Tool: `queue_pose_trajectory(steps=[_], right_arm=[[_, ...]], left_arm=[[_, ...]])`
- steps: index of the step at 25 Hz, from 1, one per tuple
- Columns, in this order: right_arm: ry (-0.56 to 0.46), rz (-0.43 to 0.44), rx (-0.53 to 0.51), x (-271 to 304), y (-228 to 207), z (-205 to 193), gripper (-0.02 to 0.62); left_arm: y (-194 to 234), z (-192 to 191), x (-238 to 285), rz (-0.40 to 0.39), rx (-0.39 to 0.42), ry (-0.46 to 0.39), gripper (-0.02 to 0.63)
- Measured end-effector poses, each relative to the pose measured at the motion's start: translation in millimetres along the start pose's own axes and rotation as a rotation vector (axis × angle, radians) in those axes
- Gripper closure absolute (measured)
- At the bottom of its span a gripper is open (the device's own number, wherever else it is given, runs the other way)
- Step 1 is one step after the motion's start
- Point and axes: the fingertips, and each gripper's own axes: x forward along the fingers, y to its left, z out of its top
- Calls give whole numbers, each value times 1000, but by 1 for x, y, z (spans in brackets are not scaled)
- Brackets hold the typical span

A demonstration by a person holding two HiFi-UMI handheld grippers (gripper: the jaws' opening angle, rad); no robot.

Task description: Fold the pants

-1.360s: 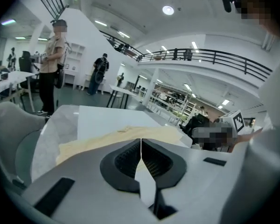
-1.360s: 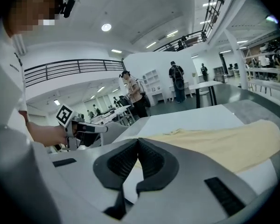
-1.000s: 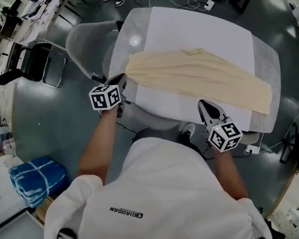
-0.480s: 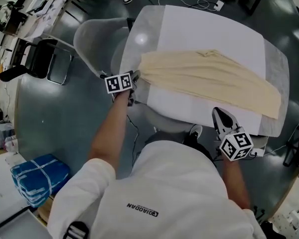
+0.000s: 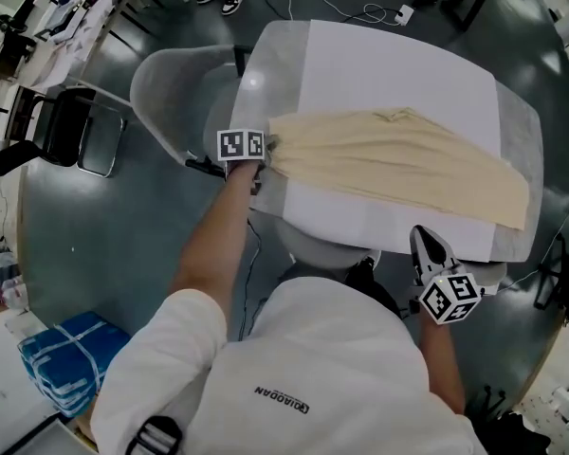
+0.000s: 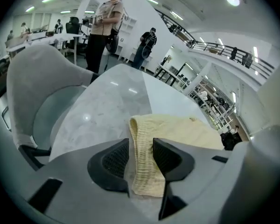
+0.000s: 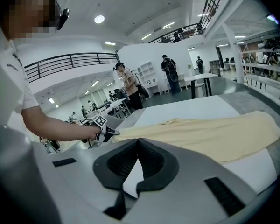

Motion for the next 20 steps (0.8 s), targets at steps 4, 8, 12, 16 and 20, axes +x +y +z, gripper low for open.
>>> queue_pose_trajectory(steps=[4,8,12,16,20], right_arm=[[0,-11,4,6,4,1,574],[6,-17,14,8,4,-5,574],[9,-22,19,6,5,-9,574],[11,-31,17,1,2,-11,574],[5,-53,19,-11,-4,-14,574]], left_arm=[[-2,-8,11,30,31,43,430],[-2,-12,16,114,103,59,436],[-7,-14,18,207,234,110,442],[-8,-12,21,228,237,118,465],[-9,-7,19,211,228,83,504]])
